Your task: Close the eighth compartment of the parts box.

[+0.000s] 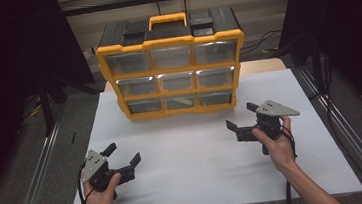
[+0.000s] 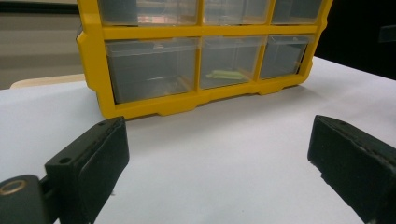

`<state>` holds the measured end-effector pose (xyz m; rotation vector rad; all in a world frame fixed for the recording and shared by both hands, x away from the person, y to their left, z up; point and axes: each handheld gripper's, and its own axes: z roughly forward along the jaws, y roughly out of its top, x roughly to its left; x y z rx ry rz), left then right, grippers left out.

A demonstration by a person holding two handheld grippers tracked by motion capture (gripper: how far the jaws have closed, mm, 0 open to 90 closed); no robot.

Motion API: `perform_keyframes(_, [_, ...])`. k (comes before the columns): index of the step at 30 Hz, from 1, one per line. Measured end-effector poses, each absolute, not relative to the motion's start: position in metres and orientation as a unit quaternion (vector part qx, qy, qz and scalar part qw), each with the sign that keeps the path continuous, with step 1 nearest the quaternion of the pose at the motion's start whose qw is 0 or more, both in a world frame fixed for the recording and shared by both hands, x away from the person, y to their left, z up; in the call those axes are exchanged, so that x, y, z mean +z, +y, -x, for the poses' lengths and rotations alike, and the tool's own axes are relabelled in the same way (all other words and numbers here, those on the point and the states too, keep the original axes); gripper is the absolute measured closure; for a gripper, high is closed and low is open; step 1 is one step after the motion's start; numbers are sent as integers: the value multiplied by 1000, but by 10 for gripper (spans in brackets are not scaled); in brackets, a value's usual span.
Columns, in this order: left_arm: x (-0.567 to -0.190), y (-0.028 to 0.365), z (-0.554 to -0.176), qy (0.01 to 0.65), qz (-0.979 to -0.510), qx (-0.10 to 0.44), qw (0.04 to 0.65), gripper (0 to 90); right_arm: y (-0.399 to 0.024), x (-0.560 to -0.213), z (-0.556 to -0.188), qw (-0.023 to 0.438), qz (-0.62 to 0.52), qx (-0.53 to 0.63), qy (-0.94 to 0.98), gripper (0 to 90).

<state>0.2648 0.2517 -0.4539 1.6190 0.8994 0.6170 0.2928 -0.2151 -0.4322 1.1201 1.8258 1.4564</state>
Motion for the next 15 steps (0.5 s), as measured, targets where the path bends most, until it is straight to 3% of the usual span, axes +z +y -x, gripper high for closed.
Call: perform_keyframes(15, [-454,251,-265,389,-683,262,560,57,-245,-433,-269,290,-432,524,675,22])
